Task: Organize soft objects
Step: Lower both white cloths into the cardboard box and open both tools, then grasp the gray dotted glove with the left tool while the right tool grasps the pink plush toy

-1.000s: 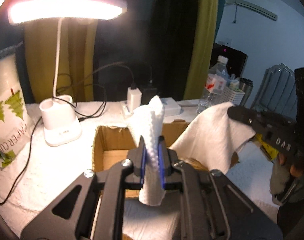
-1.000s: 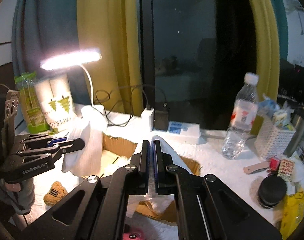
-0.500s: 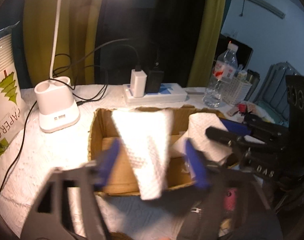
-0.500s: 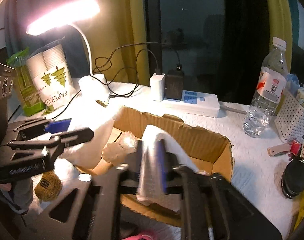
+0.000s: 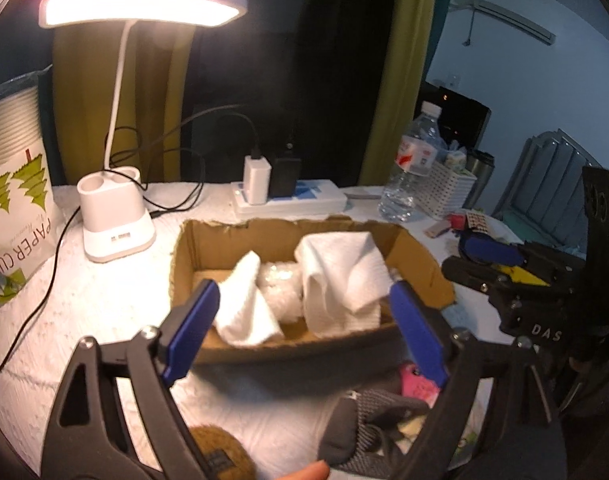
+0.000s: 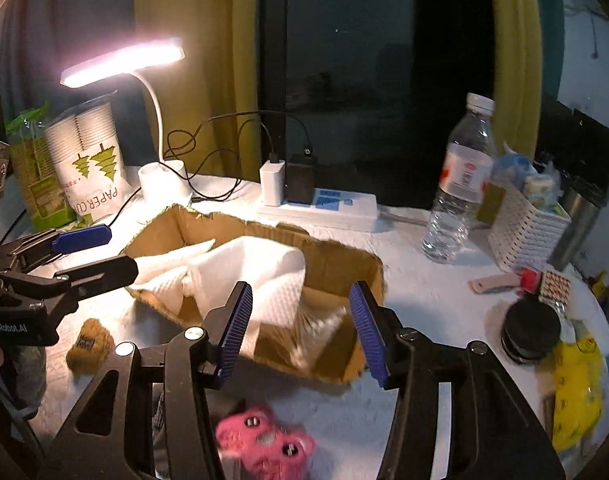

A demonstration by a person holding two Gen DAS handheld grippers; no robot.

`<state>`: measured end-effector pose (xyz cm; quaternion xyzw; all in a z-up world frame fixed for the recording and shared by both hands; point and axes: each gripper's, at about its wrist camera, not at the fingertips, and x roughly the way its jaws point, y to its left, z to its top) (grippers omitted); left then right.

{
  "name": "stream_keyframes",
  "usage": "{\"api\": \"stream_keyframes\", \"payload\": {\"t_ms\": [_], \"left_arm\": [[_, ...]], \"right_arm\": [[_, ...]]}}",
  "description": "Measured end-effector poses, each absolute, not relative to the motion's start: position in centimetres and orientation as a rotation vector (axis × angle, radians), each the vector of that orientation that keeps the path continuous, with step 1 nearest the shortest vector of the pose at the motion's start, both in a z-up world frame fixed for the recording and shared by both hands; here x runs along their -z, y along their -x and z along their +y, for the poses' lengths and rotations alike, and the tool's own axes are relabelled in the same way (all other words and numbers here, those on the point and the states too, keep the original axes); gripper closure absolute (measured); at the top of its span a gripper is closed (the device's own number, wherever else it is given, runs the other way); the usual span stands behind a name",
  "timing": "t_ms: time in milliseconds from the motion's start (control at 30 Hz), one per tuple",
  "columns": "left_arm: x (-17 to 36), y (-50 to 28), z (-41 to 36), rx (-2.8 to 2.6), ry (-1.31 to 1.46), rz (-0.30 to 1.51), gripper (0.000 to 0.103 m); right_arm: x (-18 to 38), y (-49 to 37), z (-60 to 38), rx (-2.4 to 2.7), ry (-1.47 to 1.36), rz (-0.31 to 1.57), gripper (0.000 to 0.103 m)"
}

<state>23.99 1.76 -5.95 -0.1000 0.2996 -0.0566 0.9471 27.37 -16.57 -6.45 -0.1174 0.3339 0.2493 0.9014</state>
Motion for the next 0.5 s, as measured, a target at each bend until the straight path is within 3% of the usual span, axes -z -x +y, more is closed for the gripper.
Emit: {"api": "stream_keyframes", "payload": {"t_ms": [500], "left_arm": [[8.2, -20.8, -1.9, 0.155, 0.185, 0.672, 0.015]], "right_arm": [[9.8, -23.4, -19.8, -0.507, 0.194, 0.781, 0.047]]}}
